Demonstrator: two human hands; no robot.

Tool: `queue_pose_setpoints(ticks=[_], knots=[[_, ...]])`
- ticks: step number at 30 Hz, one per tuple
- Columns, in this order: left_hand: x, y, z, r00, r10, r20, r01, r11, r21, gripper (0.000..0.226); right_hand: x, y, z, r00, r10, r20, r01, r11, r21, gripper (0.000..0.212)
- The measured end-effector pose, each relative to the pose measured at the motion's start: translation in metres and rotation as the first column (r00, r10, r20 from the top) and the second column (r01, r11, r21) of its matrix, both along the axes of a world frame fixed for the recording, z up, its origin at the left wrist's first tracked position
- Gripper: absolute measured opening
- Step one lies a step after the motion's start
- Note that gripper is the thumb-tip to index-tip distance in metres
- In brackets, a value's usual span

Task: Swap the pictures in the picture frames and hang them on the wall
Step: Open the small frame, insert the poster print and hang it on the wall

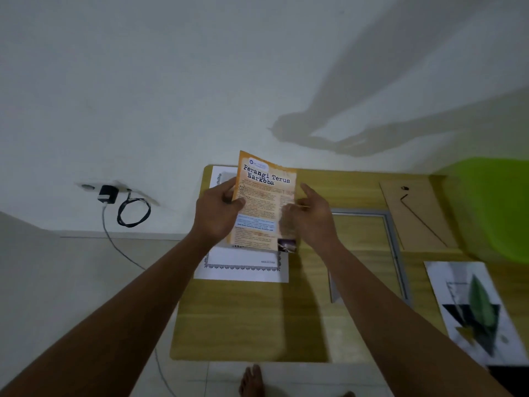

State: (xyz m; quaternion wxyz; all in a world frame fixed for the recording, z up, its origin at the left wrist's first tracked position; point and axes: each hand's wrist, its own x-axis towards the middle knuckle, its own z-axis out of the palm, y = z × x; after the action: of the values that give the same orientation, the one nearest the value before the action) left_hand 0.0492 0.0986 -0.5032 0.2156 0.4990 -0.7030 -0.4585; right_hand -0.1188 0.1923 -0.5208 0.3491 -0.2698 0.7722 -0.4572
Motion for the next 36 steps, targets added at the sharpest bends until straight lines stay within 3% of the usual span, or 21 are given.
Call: queue_pose_setpoints(ticks=[3, 7, 11, 13, 15, 17, 22, 25, 28, 31, 34, 36], knots=[[-0.016, 0.021, 0.010, 0.998, -0.059, -0.005, 0.059, 0.997, -0.054, 0.047, -0.001, 0.012, 0.019, 0.989, 0.031, -0.147, -0.032, 0.999, -0.007, 0.040], [-0.047, 0.055, 0.020, 0.981, -0.181, -0.071, 0.175, 0.981, -0.082, 0.043, -0.007, 0.037, 0.043, 0.996, 0.082, 0.019, -0.081, 0.994, -0.075, 0.028], [-0.078, 0.085, 0.031, 0.960, -0.255, -0.119, 0.254, 0.967, -0.027, 0.043, -0.026, 0.068, 0.058, 0.971, 0.085, 0.226, -0.051, 0.987, -0.151, 0.031], [-0.093, 0.099, 0.035, 0.945, -0.295, -0.143, 0.302, 0.953, 0.031, 0.046, -0.040, 0.084, 0.061, 0.960, 0.057, 0.275, -0.012, 0.986, -0.163, 0.029], [-0.107, 0.109, 0.036, 0.936, -0.321, -0.146, 0.332, 0.942, 0.052, 0.049, -0.055, 0.098, 0.058, 0.983, 0.039, 0.180, -0.008, 0.986, -0.167, 0.024], [-0.118, 0.118, 0.033, 0.947, -0.295, -0.126, 0.302, 0.952, 0.044, 0.047, -0.069, 0.112, 0.054, 0.997, 0.021, 0.080, -0.007, 0.986, -0.167, 0.022], [-0.133, 0.128, 0.008, 0.995, -0.061, 0.080, 0.073, 0.985, -0.155, 0.055, -0.103, 0.142, 0.046, 0.983, -0.115, 0.140, 0.134, 0.982, -0.132, 0.022], [-0.138, 0.129, -0.012, 0.998, -0.023, 0.063, 0.014, 0.991, 0.133, 0.077, -0.118, 0.156, 0.035, 0.949, -0.152, 0.277, 0.183, 0.979, -0.090, 0.019], [-0.142, 0.141, -0.027, 1.000, 0.011, -0.003, -0.010, 0.966, 0.260, 0.068, -0.129, 0.166, 0.022, 0.937, -0.144, 0.319, 0.158, 0.987, -0.018, 0.032], [-0.149, 0.149, -0.036, 0.999, 0.037, 0.014, -0.039, 0.971, 0.235, 0.065, -0.141, 0.177, 0.000, 0.994, -0.021, 0.107, 0.019, 1.000, 0.021, 0.025], [-0.153, 0.151, -0.049, 0.998, 0.024, 0.065, -0.036, 0.982, 0.183, 0.067, -0.151, 0.186, -0.018, 0.990, 0.077, -0.119, -0.066, 0.993, 0.097, 0.046], [-0.157, 0.151, -0.059, 0.996, 0.006, 0.086, -0.017, 0.991, 0.131, 0.062, -0.157, 0.191, -0.028, 0.970, 0.117, -0.212, -0.092, 0.988, 0.126, 0.048]])
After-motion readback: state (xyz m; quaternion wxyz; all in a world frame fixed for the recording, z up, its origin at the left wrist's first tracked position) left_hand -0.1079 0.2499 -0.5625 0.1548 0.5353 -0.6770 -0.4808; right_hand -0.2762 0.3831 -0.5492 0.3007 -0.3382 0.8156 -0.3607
